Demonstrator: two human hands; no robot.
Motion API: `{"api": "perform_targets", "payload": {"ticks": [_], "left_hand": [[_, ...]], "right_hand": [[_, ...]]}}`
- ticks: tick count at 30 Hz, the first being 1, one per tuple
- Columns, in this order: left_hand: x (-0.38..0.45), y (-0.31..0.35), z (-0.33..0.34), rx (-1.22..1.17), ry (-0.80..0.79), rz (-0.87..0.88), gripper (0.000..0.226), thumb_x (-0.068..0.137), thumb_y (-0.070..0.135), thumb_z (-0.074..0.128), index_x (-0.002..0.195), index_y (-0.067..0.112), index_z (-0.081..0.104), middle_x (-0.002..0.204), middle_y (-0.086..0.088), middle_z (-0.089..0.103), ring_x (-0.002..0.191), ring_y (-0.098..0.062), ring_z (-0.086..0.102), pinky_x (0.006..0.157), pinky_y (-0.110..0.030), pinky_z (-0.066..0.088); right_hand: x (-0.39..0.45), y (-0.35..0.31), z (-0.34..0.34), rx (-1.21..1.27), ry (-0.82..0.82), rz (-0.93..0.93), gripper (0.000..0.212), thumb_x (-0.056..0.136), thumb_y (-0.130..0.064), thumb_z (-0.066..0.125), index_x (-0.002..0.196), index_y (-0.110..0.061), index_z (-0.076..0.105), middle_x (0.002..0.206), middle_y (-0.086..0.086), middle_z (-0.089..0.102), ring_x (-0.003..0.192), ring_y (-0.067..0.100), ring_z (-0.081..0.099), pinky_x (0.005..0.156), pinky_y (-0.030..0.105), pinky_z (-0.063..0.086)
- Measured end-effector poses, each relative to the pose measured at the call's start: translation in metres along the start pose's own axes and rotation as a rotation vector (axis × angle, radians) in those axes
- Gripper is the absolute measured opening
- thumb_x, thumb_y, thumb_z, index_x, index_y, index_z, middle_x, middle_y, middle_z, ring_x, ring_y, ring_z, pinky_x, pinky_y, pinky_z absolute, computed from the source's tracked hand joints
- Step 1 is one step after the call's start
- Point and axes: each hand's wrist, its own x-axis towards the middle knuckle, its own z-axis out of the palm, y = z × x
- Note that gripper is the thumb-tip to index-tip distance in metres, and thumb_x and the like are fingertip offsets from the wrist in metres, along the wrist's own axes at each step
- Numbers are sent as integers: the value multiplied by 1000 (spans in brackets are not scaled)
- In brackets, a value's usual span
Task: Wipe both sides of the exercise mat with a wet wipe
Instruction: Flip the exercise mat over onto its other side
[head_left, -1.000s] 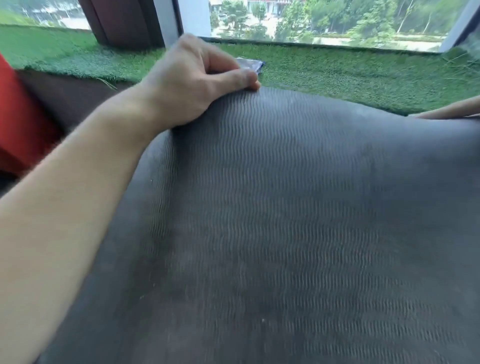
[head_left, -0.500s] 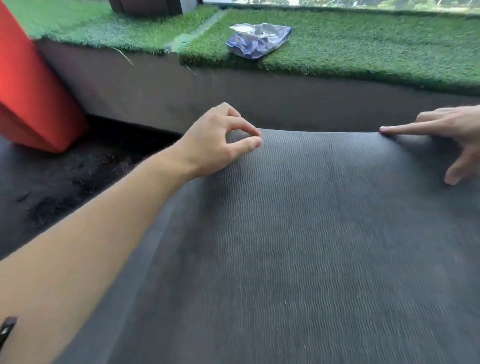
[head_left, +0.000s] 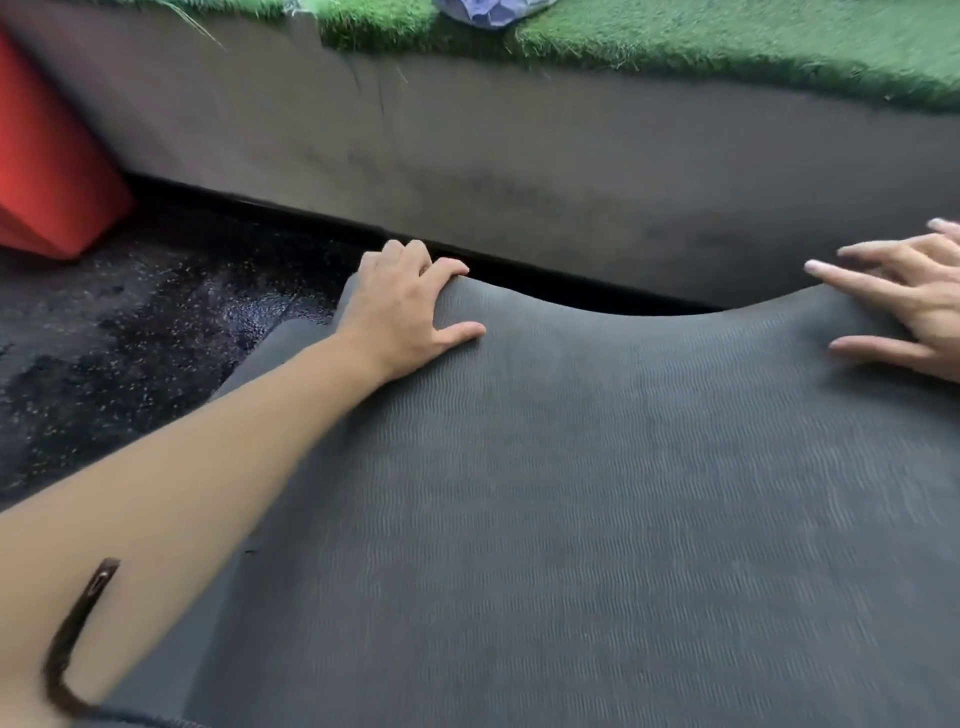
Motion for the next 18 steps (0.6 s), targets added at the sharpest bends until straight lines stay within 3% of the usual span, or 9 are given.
{"api": "perform_targets", "payload": {"ticks": [1, 2, 5, 8, 12, 18], "left_hand": [[1, 4, 9, 57, -12, 2, 75, 76, 85, 48, 128, 32, 57, 102, 1, 46, 98, -23, 44, 92, -41, 37], [2, 8, 20, 78, -31, 11, 74, 76, 85, 47, 125, 32, 58, 102, 1, 45, 99, -23, 44, 93, -41, 37], [6, 29, 50, 141, -109, 75, 69, 78, 81, 49, 124, 30, 58, 106, 1, 45, 102, -23, 44, 98, -41, 35], [9, 55, 75, 270, -189, 161, 67, 82, 66, 59, 135, 24, 52, 127, -7, 45, 122, -29, 41, 117, -50, 21], [-21, 81, 100, 251, -260, 383, 66, 90, 52, 56, 143, 13, 46, 147, -19, 41, 141, -36, 31, 121, -58, 5], [-79, 99, 133, 228, -444, 407, 79, 96, 61, 39, 155, 9, 30, 159, -24, 26, 148, -39, 22, 121, -54, 12]], "right_hand": [[4, -8, 0, 11, -80, 62, 87, 90, -84, 29, 160, -33, 40, 150, 15, 49, 126, 44, 54, 122, 66, 17], [8, -15, 3, 32, -48, 108, 86, 92, -82, 25, 160, -32, 41, 154, 18, 46, 132, 44, 51, 123, 66, 12], [10, -49, 18, -9, -90, 183, 89, 93, -79, 23, 155, -20, 51, 159, 23, 42, 141, 44, 47, 122, 71, 7], [-11, -85, 33, 8, 73, 162, 82, 90, -71, 40, 149, -17, 59, 160, 23, 43, 142, 47, 47, 120, 75, 7], [-72, -96, 67, 94, 109, 267, 91, 85, -77, 41, 160, -25, 42, 169, 18, 29, 153, 45, 32, 120, 72, 9], [-106, -81, 114, 75, -162, 231, 87, 93, -75, 34, 148, -13, 60, 163, 23, 40, 148, 50, 38, 122, 69, 14]]}}
